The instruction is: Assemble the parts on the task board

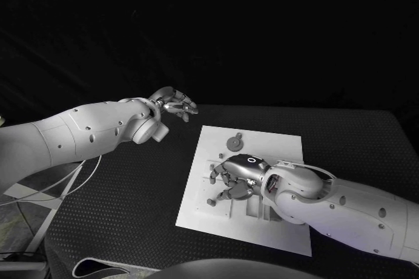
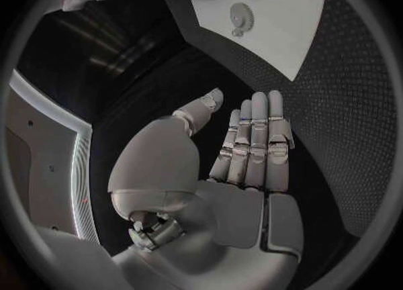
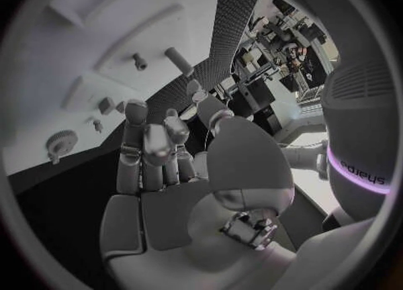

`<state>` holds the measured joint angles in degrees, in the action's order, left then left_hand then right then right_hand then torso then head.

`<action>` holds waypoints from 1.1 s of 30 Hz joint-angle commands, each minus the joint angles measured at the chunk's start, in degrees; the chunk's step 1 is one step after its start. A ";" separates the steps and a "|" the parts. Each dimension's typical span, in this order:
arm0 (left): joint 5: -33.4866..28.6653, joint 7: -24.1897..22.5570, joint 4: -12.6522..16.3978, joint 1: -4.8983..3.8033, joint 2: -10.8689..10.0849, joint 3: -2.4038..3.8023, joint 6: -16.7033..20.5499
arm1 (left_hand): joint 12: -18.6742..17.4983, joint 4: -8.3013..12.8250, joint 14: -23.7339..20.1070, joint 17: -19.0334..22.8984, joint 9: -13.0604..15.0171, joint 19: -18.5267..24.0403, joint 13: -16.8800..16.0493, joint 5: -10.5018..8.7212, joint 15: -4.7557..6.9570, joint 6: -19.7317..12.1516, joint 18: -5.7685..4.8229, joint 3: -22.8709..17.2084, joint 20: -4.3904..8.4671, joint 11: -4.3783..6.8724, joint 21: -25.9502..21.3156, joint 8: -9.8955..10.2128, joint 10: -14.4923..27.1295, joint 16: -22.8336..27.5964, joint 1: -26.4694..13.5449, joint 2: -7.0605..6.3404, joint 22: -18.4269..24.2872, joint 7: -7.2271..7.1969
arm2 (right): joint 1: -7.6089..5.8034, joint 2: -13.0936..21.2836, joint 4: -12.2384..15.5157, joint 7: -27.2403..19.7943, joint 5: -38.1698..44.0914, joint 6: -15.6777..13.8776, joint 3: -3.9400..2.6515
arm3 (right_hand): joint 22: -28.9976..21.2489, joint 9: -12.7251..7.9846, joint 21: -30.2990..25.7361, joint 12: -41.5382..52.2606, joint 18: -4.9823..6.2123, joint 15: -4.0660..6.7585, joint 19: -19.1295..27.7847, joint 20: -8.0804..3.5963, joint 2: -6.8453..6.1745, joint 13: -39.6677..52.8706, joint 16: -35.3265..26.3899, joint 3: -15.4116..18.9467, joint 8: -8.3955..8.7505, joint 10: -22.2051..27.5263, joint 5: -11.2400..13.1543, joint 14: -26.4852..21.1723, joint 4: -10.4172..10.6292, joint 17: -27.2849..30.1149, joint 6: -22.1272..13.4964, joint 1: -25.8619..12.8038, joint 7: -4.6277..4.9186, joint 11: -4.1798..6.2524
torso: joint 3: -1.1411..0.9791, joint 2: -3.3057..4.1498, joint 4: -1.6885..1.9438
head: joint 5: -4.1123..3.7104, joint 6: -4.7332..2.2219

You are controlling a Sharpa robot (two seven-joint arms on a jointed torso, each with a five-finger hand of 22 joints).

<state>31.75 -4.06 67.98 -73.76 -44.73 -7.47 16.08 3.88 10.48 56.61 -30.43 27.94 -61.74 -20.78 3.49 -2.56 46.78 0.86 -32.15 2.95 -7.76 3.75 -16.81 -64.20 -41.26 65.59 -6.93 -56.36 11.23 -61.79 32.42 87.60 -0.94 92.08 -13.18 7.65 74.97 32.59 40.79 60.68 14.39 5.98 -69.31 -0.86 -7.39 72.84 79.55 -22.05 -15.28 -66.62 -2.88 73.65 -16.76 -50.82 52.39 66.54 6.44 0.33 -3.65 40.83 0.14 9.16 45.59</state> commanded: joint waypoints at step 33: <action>-0.31 -0.31 0.25 -0.05 0.03 0.03 -0.87 | 0.09 -0.46 0.26 -0.28 -0.11 -0.23 -0.08 0.04 0.00 -0.31 0.95 0.10 0.13 0.10 0.22 -0.38 0.28 0.50 -0.40 0.28 0.08 0.07 | 4.84 -4.64 -4.23 0.12 8.04 0.05 0.23 | 1.26 0.17 2.63 2.48 0.61 0.70 -0.09 -0.56 4.11 -1.33 1.63 -6.76 -0.75 0.84 0.11 0.31 0.20 -0.49 4.53 1.44 -0.53 0.20 | -0.03 -0.02 -0.09 | 1.06 1.02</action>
<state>31.70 -4.01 68.08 -73.76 -44.77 -7.46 16.00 3.87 10.28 56.61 -30.67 27.90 -61.74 -20.77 3.49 -2.56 46.78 0.86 -31.95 2.95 -7.76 3.75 -16.81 -64.20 -41.04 65.59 -6.93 -56.38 11.23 -57.01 27.87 83.38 -0.72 99.23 -12.50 7.89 74.96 32.72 43.26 63.02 13.84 6.15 -69.48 -1.46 -3.60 71.53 81.05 -28.78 -15.92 -66.51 -2.88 73.98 -16.59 -51.26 53.19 67.87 5.64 0.37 -3.69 40.81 0.09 10.18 46.57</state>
